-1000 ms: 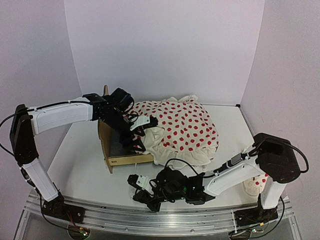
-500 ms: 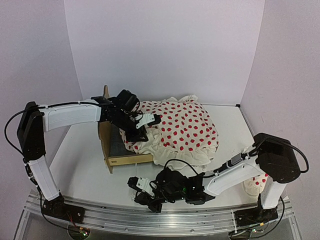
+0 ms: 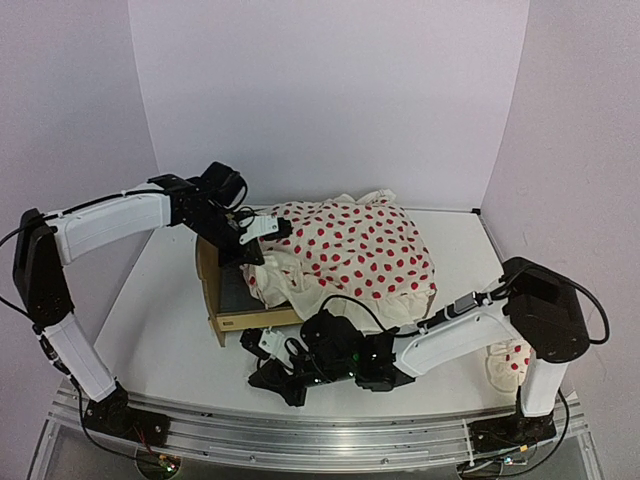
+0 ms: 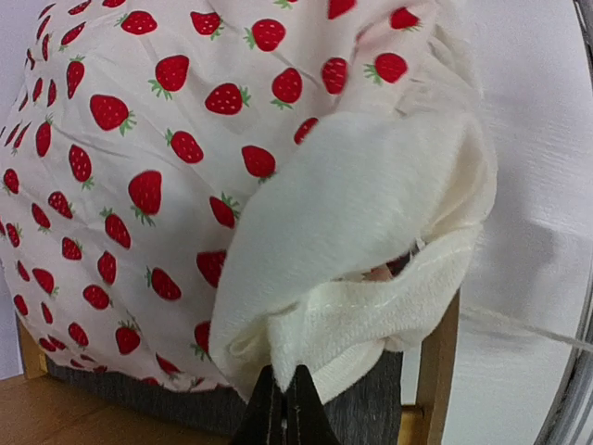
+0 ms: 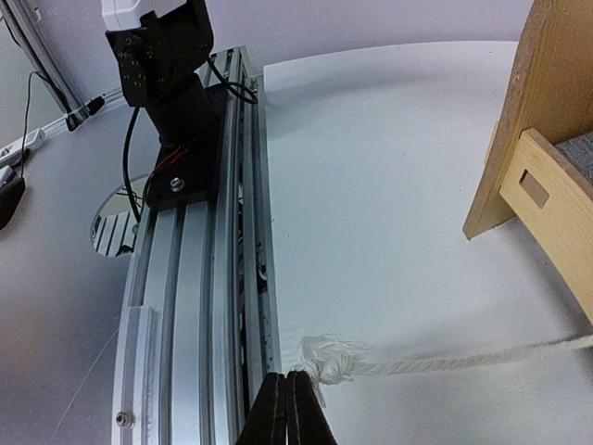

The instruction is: Set up the pet bed

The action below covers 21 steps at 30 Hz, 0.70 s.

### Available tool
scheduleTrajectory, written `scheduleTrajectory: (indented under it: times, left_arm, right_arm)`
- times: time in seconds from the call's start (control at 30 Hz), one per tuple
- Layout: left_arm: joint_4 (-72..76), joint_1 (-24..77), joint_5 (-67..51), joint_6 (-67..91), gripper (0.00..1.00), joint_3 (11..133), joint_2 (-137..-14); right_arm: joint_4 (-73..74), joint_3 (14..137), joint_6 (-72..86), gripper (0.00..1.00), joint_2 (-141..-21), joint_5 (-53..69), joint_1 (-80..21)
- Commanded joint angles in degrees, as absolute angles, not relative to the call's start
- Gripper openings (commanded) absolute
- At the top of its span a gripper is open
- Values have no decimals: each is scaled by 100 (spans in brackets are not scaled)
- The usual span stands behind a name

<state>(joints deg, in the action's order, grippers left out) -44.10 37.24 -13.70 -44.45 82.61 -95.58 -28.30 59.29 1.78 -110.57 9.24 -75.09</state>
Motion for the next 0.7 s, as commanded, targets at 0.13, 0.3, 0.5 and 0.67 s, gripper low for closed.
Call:
scheduleTrajectory:
  times: [0.13,0.3,0.5,0.67]
  left_arm:
    - [-6419,3630,-1315,-6487,0,8239,-8402]
    - [-6923,3638,-1238,-7381,0,7828,-8058]
    - [-6283,3704,-1250,-7860,0,7080,-7875]
    - [-6013,3744,-1402,-8115,0,7014,-7951]
  right_arm:
    - [-3027,6186,691,0,-11728,1591,-7306]
    - [-3039,6144,772,0,-11829,1624,-7295]
    - [-3025,5970,815,2,-11576,1500,-7250]
    - [-2978,5354,1092,31,-10726,1216,-7009]
